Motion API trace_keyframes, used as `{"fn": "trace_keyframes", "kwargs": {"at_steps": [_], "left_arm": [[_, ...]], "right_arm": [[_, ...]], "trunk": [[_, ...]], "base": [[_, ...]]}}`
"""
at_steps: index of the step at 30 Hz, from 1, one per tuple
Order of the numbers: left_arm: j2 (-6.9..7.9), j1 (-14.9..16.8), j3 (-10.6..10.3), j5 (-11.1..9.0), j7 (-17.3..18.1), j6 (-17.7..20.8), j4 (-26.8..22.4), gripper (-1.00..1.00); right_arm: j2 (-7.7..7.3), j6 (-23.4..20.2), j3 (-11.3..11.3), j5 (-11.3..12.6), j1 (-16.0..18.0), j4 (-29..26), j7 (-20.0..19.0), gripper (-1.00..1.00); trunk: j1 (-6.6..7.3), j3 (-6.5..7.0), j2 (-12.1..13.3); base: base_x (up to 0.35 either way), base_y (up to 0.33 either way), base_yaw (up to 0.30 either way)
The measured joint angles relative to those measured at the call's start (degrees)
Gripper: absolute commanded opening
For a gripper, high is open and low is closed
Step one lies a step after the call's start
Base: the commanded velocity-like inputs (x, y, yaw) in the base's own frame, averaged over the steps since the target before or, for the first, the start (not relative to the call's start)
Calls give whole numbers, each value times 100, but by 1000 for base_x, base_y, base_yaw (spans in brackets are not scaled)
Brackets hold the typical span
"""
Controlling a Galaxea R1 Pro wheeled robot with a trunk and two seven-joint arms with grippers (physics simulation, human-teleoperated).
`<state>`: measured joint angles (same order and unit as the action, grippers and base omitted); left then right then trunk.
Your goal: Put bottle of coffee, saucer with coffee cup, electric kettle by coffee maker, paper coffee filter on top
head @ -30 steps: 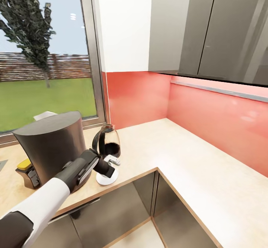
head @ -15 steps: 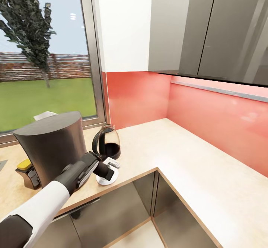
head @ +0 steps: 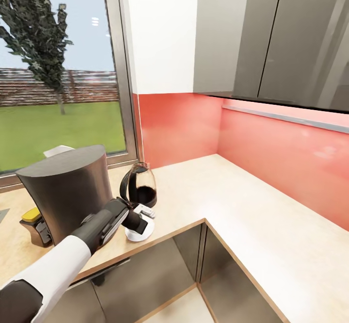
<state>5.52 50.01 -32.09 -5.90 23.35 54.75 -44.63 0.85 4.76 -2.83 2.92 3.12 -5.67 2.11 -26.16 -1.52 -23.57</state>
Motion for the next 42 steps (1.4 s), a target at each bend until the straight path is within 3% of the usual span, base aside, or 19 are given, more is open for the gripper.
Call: {"fn": "trace_keyframes", "kwargs": {"at_steps": [34,42], "left_arm": [[6,-17,-5,4,-19,-8,14,-100],[6,-57,10,281,-39,-9,15,-100]], "right_arm": [[0,0,0,0,0,0,1,100],[0,0,0,1,0,0,0,100]], "trunk": [[0,0,1],[-1,0,1]], "base": [[30,0,0],[10,0,0]]}}
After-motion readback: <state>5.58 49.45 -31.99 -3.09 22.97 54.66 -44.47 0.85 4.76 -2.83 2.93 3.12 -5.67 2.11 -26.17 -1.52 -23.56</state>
